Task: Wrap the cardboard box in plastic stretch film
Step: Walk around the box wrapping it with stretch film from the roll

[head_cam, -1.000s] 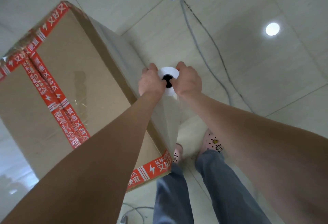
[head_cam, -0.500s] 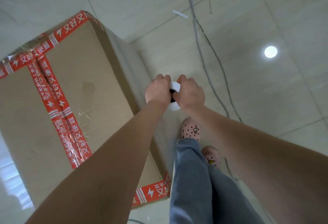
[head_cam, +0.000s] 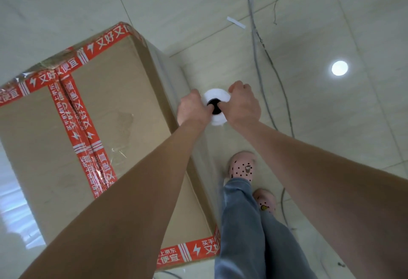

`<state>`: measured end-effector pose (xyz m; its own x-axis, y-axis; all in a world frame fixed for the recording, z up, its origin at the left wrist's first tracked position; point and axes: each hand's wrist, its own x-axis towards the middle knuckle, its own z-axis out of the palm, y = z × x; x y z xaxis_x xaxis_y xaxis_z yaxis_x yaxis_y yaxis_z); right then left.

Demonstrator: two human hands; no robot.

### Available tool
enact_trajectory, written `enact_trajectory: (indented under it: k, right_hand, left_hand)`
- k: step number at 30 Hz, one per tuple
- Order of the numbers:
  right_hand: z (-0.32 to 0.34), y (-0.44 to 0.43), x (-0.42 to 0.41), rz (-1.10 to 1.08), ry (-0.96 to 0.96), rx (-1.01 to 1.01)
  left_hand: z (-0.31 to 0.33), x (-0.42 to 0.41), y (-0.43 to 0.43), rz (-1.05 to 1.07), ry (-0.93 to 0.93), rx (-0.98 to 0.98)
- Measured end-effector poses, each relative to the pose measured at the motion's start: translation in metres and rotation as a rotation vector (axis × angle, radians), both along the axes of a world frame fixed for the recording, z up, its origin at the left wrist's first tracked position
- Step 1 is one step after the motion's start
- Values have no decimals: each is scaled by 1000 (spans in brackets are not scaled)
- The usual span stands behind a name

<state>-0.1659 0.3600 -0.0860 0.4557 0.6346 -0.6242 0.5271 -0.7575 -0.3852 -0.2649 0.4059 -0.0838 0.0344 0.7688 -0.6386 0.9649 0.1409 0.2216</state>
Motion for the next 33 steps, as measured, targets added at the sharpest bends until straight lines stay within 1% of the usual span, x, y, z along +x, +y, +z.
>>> enact_trajectory:
  k: [2,5,7,8,10,11,12,14,15,16,19,22,25,30,33]
  right_hand:
    - [0,4,-1,31,-12,5]
    - [2,12,-3,176,-65,68]
    - [3,17,-5,296,-106,103]
    - [4,19,-5,357,-129,117]
    - [4,20,-6,395,-166,112]
    - [3,19,-7,350,-169,90]
    - [2,18,-7,253,-142,49]
    - [0,18,-5,-11,-12,-43]
    - [-1,19,-3,-101,51,-58]
    - [-2,20,0,-119,83,-58]
    - [-1,28,9,-44,74,-37]
    - [-1,39,16,49,44,-10]
    - [0,54,23,174,-4,7]
    - [5,86,28,419,-35,60]
    - [5,97,19,468,-31,106]
  left_hand:
    - [3,2,4,-112,4,49]
    - [5,7,11,-338,3,135]
    - [5,8,14,-421,10,171]
    - [5,8,16,-426,11,176]
    - [5,8,20,-369,-1,148]
    - [5,9,22,-320,-7,127]
    - [5,10,23,-268,-7,108]
    - [5,13,26,-194,7,89]
    - [4,15,27,-195,17,87]
    - [4,17,28,-222,29,86]
    - [3,27,34,-328,47,72]
    - [2,33,47,-338,47,58]
    - [4,35,57,-278,46,45]
    - [8,32,66,-112,69,63]
    - [6,26,74,-61,126,98]
